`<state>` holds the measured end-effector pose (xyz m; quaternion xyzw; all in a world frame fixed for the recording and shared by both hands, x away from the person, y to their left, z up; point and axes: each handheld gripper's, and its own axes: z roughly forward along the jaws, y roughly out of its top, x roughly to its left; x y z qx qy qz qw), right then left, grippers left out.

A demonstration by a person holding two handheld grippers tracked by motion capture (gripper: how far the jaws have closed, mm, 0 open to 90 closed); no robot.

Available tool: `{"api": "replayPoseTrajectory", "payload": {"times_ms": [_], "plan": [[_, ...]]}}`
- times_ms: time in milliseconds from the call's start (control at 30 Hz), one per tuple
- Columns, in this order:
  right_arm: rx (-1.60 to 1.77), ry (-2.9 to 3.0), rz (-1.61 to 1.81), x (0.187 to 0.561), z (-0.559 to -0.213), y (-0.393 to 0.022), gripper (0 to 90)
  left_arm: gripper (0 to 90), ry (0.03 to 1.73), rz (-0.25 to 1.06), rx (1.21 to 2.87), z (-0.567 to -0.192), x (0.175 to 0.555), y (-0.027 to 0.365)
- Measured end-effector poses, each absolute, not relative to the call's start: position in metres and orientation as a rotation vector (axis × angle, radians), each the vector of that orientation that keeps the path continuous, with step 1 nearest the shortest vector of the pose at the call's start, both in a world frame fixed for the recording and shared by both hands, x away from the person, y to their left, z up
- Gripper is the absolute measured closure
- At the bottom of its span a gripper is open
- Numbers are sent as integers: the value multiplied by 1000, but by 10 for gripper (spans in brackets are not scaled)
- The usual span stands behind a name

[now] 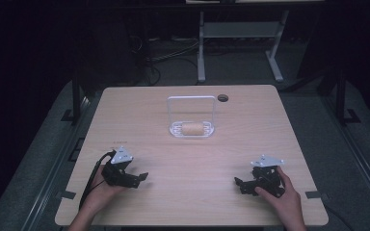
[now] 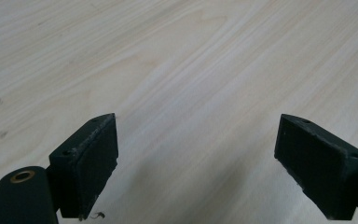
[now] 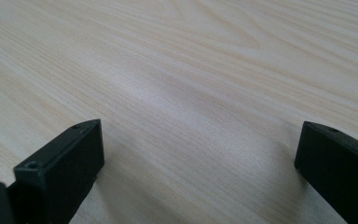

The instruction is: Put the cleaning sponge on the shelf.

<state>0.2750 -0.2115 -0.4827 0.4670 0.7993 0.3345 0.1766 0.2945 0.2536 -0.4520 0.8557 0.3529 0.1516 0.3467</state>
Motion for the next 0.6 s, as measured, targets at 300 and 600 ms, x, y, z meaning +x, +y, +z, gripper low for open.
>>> {"api": "replayPoseTrajectory", "payload": {"times_ms": [300, 600], "plan": [[1324, 2262, 948, 275, -483, -211, 9, 131, 947, 411, 2218, -458, 275, 265], [1323, 2263, 948, 275, -483, -211, 9, 131, 978, 419, 2225, -464, 261, 276]]}}
